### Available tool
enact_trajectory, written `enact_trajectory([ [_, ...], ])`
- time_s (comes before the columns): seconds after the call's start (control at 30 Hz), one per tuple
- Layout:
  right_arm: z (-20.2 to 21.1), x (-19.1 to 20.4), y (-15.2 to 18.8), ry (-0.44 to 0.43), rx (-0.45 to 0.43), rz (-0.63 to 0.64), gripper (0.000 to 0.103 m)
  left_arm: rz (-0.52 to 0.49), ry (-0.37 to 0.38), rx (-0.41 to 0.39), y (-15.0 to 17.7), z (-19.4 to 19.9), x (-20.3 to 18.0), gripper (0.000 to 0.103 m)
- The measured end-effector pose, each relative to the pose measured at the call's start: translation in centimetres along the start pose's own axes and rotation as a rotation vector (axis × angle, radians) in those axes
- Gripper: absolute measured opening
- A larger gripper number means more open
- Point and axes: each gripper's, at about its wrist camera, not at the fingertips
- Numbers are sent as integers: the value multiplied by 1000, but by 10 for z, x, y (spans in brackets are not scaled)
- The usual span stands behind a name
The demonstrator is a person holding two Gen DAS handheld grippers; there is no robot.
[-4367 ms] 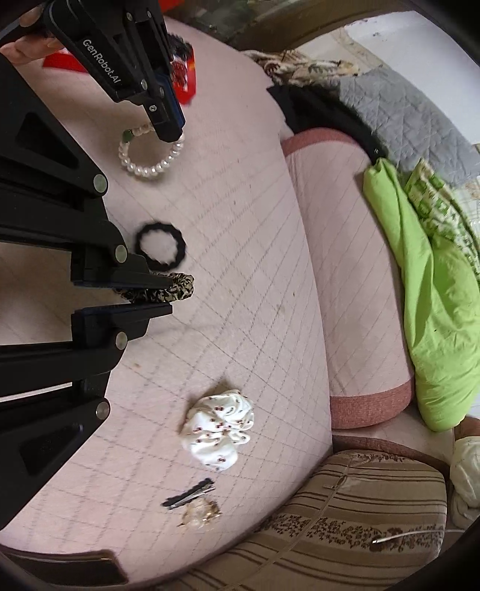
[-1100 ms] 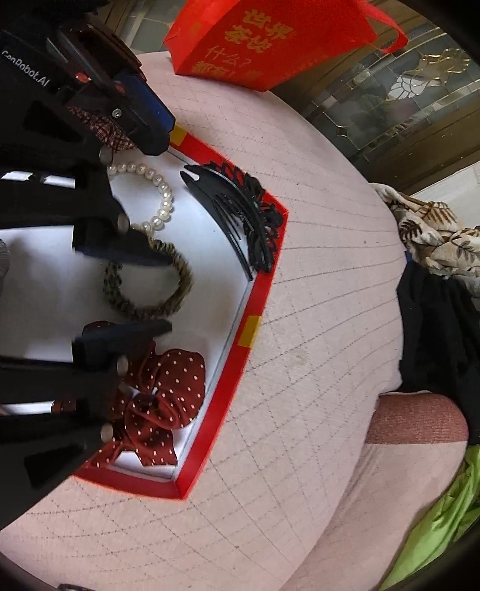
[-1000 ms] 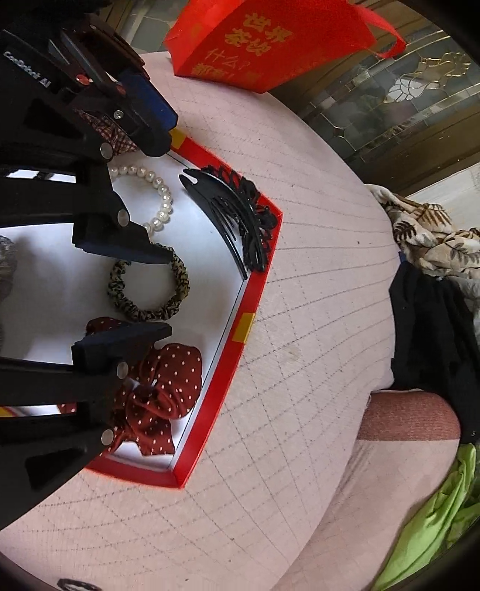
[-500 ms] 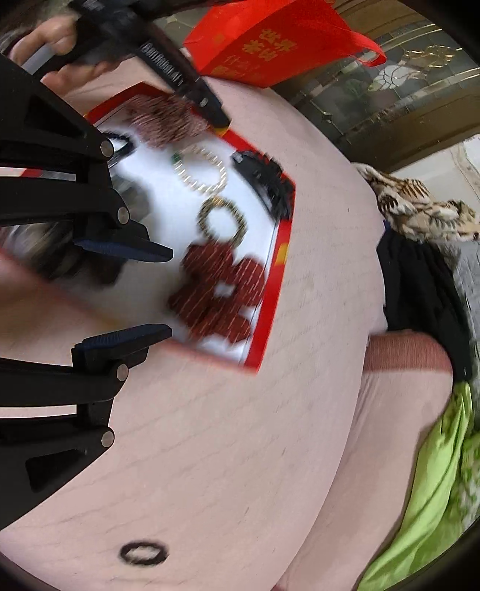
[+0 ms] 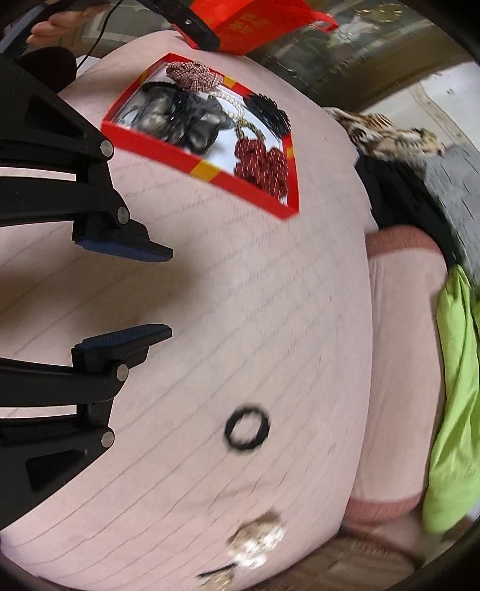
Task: Organize jewelry
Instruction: 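Move left gripper to the black rubber hair tie while right gripper approaches the cherry-print scrunchie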
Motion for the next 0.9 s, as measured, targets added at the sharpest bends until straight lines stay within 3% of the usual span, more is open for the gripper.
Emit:
enact_trajectory([
  [0.13, 21, -13, 17, 53, -21, 6, 47, -67, 13, 4, 13, 15, -34, 45],
  [0.47, 64, -33, 47, 179, -58, 17, 49, -176, 49, 23, 43, 38, -96, 52],
  [0.9, 84, -50, 64, 341, -86, 42, 53, -264, 27, 30, 60, 48, -132, 54],
])
Point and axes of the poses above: each gripper's, at about its wrist camera, not at the fingertips, and z roughly against the way its jaws point, x to its left, y to its underside, and after that the axes turned 5 degrees about z, right-handed
